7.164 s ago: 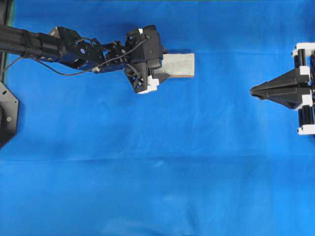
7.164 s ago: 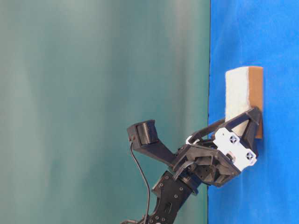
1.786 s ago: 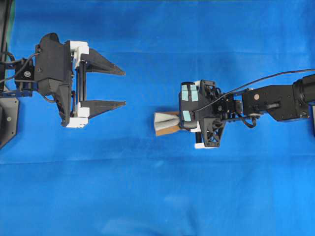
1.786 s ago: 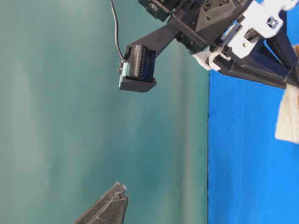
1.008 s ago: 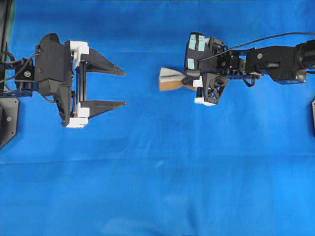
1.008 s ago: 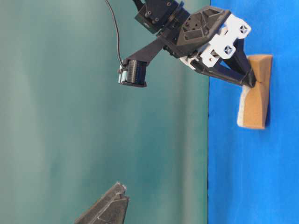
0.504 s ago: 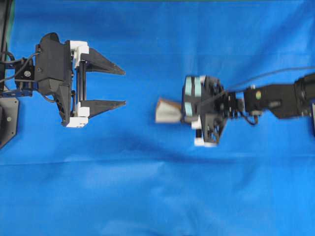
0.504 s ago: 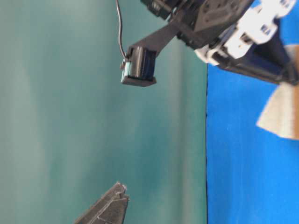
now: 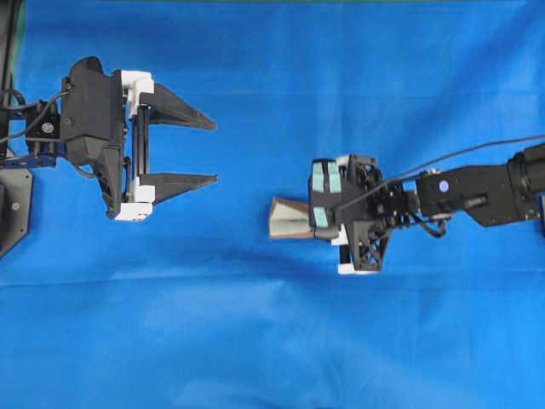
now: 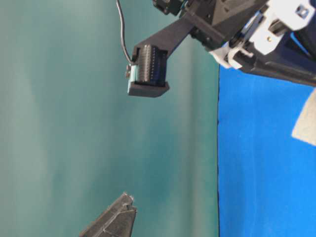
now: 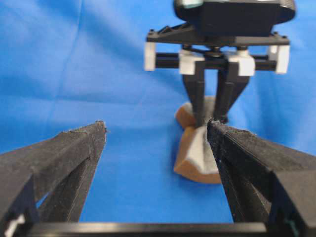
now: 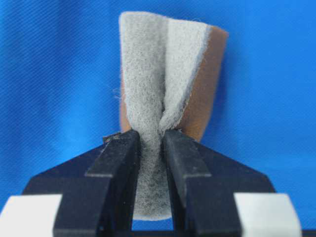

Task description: Hand over the sponge with the left arm and wipe it with the right arm.

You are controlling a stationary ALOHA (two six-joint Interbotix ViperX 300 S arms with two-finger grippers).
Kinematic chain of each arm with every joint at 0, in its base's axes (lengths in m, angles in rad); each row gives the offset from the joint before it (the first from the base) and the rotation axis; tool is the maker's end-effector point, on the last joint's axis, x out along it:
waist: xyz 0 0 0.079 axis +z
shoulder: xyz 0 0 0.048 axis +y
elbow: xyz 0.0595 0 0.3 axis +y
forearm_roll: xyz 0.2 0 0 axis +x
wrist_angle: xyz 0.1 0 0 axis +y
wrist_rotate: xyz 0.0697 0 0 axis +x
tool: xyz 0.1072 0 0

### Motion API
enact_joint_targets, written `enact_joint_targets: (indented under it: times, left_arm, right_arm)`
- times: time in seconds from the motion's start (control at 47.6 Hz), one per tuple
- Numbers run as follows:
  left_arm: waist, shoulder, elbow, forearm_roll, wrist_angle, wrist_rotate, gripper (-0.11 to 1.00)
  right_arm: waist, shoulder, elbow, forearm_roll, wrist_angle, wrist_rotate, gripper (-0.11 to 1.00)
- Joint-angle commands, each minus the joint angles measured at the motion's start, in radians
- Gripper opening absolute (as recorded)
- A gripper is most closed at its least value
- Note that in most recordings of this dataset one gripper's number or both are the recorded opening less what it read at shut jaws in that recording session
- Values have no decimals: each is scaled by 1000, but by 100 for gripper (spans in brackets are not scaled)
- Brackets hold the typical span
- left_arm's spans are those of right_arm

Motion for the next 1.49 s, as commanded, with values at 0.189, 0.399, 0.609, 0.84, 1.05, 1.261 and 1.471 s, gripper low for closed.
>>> enact_joint_targets:
  times: [0.189,0.399,0.609,0.84,1.05,1.261,1.471]
  left_arm:
    - [2,-12,6,0,-5,-3,81]
    - [2,-11,6,-2,-5,-2,81]
    - [2,-11,6,0,-5,-2,81]
    - [2,-11,6,-2,-5,-2,81]
    - [2,-9,6,-2,-5,-3,81]
    - [2,-8,5,0,-5,-3,81]
    - [2,-5,3,-2,-5,-2,81]
  right_arm:
    - [-218,-20,-6,-133,-6,-5,22]
    - [-334,-20,-9,-189,-17,-5,22]
    - [-330,-20,-8,-192,-34,3,22]
    - [-221,-20,-8,-167,-29,25,22]
    - [-61,-20,-11,-109,-28,60,22]
    - [67,-20,-12,-67,-12,126,22]
    - [106,-18,-21,-67,5,164,22]
